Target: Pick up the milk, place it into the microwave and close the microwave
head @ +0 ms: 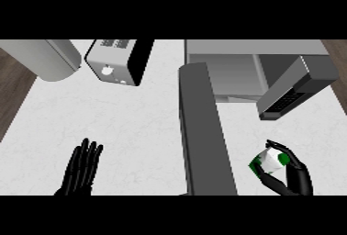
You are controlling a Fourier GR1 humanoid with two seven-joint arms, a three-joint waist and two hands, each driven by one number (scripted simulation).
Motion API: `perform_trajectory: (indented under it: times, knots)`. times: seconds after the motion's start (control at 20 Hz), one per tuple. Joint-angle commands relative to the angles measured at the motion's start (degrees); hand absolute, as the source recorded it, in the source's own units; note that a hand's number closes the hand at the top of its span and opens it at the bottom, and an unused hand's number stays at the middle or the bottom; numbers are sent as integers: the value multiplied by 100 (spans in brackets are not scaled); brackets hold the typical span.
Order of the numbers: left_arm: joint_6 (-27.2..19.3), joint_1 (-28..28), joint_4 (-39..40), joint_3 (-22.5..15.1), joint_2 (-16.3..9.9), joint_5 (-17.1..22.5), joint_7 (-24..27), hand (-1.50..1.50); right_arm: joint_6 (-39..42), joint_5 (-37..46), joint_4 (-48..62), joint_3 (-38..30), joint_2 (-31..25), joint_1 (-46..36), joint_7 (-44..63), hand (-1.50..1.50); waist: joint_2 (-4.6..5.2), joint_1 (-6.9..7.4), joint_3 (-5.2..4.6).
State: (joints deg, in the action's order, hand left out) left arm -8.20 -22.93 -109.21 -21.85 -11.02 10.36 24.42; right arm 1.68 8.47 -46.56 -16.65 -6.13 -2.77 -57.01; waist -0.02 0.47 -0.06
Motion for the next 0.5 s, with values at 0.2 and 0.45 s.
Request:
perform_trajectory:
  times: [0.2, 0.45]
  knots:
    - [-6, -127, -174, -46, 50, -104, -44, -150, -698, 244, 1522, -249, -365, -684, -797, 150, 11, 14, 13]
    - [367, -245, 33, 418, -208, 190, 318, -150, -1173, 160, 2104, -453, -326, -1652, -279, 150, 17, 44, 12]
